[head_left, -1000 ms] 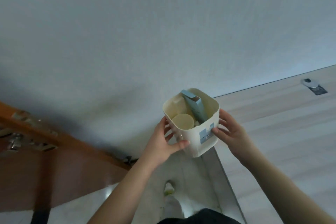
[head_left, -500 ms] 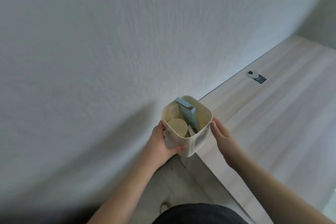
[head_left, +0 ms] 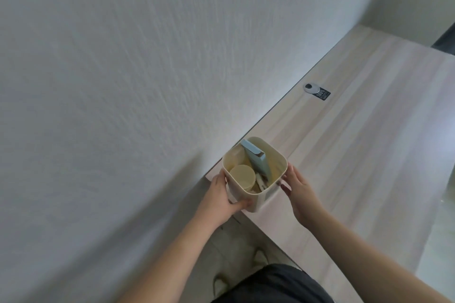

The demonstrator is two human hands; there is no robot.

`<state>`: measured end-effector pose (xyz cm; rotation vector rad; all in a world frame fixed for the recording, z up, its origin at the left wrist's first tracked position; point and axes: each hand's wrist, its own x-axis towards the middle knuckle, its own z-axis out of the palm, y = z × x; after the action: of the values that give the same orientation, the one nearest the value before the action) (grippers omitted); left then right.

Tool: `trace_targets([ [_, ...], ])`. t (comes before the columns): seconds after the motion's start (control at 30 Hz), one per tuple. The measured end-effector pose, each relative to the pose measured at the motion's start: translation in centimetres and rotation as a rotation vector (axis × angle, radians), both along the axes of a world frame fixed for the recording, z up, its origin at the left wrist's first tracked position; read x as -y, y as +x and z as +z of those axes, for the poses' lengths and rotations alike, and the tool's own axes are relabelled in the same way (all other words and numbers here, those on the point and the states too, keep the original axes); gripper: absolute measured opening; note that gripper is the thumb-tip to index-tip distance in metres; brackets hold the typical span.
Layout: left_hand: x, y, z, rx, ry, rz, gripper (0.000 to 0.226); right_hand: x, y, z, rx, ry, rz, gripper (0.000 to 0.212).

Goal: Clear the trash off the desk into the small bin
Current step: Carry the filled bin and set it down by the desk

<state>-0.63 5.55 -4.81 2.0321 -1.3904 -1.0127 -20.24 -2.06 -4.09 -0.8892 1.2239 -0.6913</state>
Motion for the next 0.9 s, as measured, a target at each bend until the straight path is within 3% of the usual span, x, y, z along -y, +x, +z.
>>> trace_targets([
  [0.4, 4.2, -2.0, -2.0, 0.094, 0.126, -0.058, 0.108, 4.0, -1.8, -2.7, 0.062, 0.093, -0.085, 0.032],
  [0.63, 4.1, -1.7, -3.2, 0.003, 0.186, 0.017, 0.106, 5.6, -1.3, -3.2, 0.01, 0.119, -0.113, 0.025],
  [0.7, 3.6, -1.8, -3.5, -0.2, 0.252, 0.199, 0.084, 5.9, -1.7, -3.6, -0.066, 0.155, -0.193, 0.025],
  [0.8, 2.9, -2.7, -3.5, -0.761, 0.289, 0.631, 0.052, 5.6, -2.5, -3.8, -0.073, 0.288, -0.307, 0.031],
  [0.9, 2.4, -3.6, -2.9, -1.087, 0.233, 0.826, 0.042, 5.1, -2.6, -3.6, -0.013, 0.429, -0.329, 0.039],
])
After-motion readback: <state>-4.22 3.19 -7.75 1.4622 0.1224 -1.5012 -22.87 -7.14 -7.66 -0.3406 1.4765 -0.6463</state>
